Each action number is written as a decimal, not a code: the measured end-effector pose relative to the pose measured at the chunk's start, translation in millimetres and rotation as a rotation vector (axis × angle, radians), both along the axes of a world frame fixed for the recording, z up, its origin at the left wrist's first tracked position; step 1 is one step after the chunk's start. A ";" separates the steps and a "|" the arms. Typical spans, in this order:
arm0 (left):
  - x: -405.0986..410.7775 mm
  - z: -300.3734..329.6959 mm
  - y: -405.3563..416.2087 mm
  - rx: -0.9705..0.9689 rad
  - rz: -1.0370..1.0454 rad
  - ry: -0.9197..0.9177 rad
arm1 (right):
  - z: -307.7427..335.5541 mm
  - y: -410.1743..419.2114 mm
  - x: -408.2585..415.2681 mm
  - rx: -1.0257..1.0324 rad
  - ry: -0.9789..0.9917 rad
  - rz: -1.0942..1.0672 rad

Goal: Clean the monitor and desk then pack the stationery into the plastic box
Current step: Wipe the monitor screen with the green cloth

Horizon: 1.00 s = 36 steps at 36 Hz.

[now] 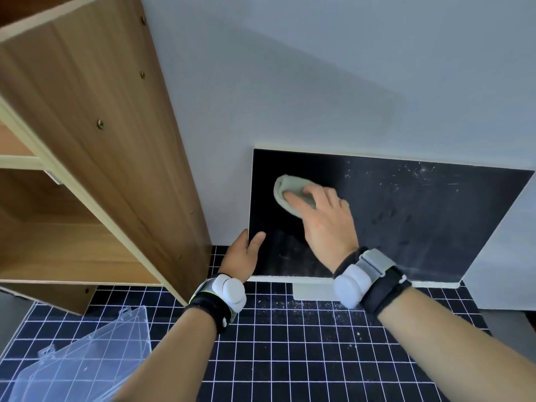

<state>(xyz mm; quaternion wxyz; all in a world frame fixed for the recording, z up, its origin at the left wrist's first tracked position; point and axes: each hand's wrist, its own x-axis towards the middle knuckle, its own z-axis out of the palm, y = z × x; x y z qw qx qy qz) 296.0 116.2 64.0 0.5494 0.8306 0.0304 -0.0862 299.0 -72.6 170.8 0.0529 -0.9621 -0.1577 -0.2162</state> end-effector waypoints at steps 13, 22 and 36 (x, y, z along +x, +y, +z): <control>-1.0 1.8 0.0 -0.019 0.013 0.012 | 37.9 -23.7 20.0 0.100 -0.075 -0.053; -1.3 1.3 -1.3 -0.027 0.027 0.005 | -25.6 -28.2 -9.9 0.040 0.031 0.000; -1.9 2.6 -2.1 -0.011 0.021 -0.004 | -25.9 -39.0 -13.0 -0.122 0.034 0.001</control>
